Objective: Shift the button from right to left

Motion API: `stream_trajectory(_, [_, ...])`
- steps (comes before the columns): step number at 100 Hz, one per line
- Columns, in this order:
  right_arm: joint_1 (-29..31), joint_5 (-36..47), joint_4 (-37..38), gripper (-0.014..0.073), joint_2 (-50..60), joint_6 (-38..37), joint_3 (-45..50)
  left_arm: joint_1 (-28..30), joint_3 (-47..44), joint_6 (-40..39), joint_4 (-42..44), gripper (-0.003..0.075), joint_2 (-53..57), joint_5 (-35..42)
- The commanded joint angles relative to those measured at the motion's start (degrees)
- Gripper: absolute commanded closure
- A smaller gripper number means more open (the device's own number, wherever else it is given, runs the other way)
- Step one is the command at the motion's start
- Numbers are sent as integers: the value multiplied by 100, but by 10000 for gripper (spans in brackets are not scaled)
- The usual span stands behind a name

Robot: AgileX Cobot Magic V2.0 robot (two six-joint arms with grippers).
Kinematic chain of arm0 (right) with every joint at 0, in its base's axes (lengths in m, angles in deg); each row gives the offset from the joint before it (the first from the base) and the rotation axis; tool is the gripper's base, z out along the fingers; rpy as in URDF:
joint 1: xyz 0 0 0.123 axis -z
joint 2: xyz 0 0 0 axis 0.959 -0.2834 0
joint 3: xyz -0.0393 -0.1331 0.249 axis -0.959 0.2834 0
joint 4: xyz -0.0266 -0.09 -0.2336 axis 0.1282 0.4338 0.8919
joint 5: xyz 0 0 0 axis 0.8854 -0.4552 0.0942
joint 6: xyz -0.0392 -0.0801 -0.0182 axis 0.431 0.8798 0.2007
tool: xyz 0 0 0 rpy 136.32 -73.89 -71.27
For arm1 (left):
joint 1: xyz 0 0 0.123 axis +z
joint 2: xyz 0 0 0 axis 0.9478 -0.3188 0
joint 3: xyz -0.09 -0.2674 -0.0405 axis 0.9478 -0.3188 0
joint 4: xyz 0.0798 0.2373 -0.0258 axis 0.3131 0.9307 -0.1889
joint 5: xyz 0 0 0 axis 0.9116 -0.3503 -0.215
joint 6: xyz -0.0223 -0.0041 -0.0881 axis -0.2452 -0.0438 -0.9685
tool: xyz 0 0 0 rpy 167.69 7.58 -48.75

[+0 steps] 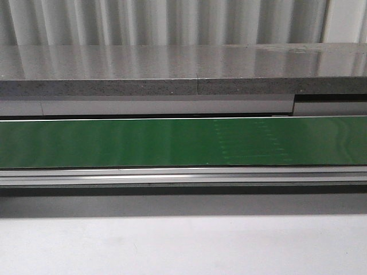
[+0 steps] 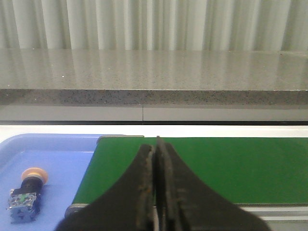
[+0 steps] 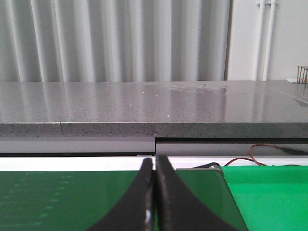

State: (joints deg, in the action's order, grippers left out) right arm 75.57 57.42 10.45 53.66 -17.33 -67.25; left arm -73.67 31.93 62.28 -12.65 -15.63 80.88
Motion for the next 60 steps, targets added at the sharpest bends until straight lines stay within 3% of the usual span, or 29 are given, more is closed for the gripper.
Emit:
stream_trajectory(1, [32, 411, 82, 660, 92, -3, -86, 4, -150, -65, 0, 740, 195, 454])
stream_trajectory(60, [38, -8, 82, 660, 92, -3, -91, 4, -150, -65, 0, 740, 195, 454])
